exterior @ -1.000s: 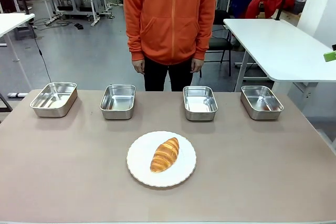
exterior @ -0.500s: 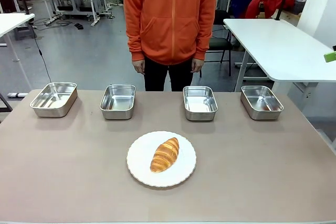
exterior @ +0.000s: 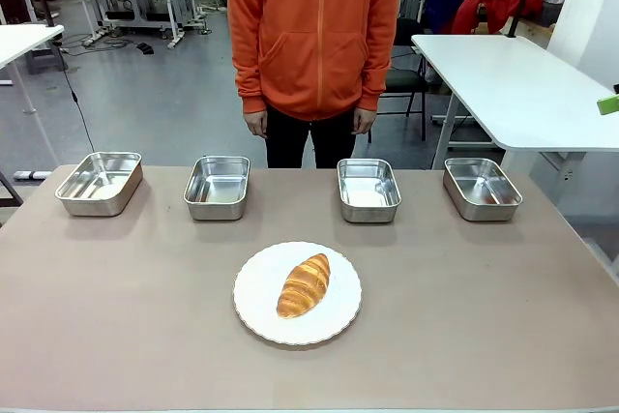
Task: Place the bread in the container.
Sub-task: Place the Butter Roll into the Airtight Container indicated by the human.
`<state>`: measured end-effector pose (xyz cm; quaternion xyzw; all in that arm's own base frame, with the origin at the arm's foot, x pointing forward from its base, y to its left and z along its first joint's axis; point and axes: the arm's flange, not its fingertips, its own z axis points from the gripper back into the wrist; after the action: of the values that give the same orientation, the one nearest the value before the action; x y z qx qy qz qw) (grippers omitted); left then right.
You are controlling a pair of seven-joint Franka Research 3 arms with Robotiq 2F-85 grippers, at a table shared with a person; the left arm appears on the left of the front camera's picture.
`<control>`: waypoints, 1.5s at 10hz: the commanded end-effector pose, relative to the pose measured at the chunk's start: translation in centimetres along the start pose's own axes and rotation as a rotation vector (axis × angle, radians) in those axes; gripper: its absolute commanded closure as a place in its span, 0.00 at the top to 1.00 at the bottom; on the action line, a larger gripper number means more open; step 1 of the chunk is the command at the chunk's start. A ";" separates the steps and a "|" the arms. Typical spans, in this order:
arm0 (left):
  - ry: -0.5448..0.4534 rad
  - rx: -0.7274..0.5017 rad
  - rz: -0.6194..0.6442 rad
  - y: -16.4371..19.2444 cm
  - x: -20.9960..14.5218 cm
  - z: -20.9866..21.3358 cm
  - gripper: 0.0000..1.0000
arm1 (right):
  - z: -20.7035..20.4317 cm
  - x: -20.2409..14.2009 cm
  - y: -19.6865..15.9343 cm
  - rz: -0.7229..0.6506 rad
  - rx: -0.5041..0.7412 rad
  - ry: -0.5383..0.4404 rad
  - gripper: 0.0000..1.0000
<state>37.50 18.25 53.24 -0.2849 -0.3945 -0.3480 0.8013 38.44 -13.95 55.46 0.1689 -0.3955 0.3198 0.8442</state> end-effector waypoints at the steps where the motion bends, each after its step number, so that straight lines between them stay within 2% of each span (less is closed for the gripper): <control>1: -0.015 -0.006 -0.007 -0.2 0.1 0.1 1.00 | -0.1 -0.1 -0.2 0.017 0.014 -0.027 1.00; 15: -0.015 -0.006 -0.007 -0.2 0.1 0.1 1.00 | -0.1 -0.1 -0.2 0.017 0.014 -0.027 1.00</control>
<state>37.50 18.25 53.24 -0.2848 -0.3945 -0.3480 0.8013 38.37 -13.96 55.37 0.1734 -0.3954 0.3186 0.8439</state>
